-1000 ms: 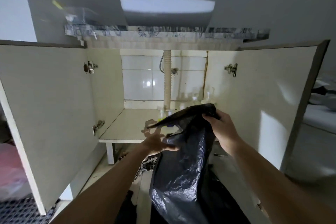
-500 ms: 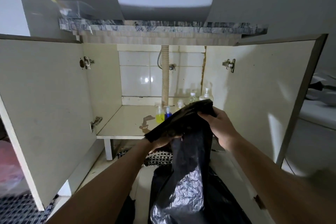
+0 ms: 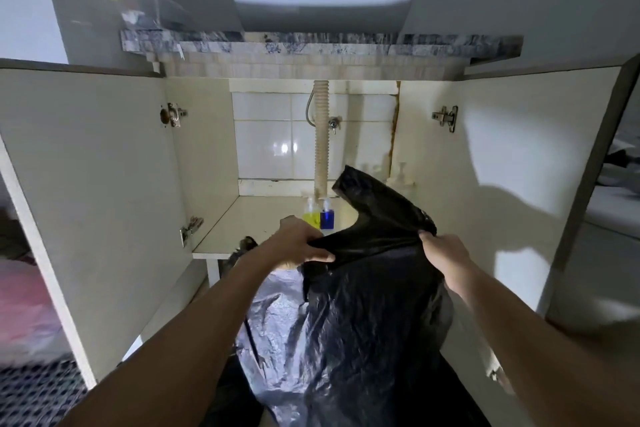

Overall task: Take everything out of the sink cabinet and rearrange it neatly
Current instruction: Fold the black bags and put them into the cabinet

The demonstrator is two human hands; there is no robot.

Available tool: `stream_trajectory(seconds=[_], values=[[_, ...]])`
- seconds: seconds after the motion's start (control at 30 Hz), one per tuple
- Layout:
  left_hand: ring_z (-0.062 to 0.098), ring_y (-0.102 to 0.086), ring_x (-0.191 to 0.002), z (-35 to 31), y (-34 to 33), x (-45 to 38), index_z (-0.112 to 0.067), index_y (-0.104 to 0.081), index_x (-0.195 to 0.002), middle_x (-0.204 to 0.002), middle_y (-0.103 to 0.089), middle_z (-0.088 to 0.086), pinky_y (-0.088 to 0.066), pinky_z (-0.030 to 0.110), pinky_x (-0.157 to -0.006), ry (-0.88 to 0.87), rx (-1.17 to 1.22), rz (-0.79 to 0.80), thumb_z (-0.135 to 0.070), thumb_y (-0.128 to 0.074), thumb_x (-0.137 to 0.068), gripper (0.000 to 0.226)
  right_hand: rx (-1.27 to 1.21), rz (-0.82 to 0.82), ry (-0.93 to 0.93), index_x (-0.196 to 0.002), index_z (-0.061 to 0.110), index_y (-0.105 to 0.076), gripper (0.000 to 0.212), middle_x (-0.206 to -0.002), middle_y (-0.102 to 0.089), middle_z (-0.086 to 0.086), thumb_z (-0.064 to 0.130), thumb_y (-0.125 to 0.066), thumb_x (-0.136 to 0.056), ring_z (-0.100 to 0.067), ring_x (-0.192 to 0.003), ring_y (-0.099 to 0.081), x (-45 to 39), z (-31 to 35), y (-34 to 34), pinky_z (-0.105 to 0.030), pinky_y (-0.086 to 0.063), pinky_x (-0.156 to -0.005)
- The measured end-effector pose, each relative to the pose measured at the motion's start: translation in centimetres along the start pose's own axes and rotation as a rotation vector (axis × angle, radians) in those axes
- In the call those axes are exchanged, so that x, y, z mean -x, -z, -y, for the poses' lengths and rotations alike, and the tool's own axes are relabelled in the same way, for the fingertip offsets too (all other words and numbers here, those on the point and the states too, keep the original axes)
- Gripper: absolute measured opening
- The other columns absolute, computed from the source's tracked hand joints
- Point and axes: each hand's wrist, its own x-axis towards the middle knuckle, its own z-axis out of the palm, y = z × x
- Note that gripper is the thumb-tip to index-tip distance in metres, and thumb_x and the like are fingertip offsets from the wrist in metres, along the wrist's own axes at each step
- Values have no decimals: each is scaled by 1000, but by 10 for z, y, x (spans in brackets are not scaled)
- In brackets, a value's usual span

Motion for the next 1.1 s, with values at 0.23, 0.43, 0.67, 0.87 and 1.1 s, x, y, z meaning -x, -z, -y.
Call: stream_trajectory(seconds=[0.23,0.43,0.67,0.87,1.1], values=[[10,-51,-69,-5,8,0,-15,-71,-92,-79,-60,2,-33,21,-59,-69,-27,20,-29,-69,-85,16,459,-101,480,-137,8,-40,57,-139,-46,-13,21,-61,-86,-29,-127,-46,21,14,2,-37,-39,-105],[5,-46,-56,-28,11,-3,-18,-72,-88,-63,-54,-5,-34,21,-57,-131,-70,133,-30,-71,-83,13,641,398,766,-110,24,-55,35,-89,-59,4,12,-59,-77,-20,-78,-60,51,31,-29,-28,-49,-59],[14,-57,-81,-23,9,4,-28,-63,-87,-82,-60,-7,-43,27,-68,-69,-165,198,-41,-81,-68,30,810,236,743,-65,15,-45,22,-65,-47,2,20,-57,-82,-22,-70,-50,54,32,-28,-29,-33,-63],[23,-62,-99,3,5,4,-19,-68,-110,-103,-70,4,-49,35,-91,151,-306,294,-34,-81,-69,45,787,26,747,-92,12,-63,18,-81,-65,-4,26,-52,-89,-26,-85,-62,49,30,-24,-32,-35,-74],[22,-58,-90,5,12,2,-11,-63,-106,-100,-63,8,-48,32,-75,90,-371,12,-22,-59,-87,22,916,191,535,-89,14,-52,14,-75,-52,2,21,-64,-85,-19,-77,-52,52,37,-10,-38,-40,-91]])
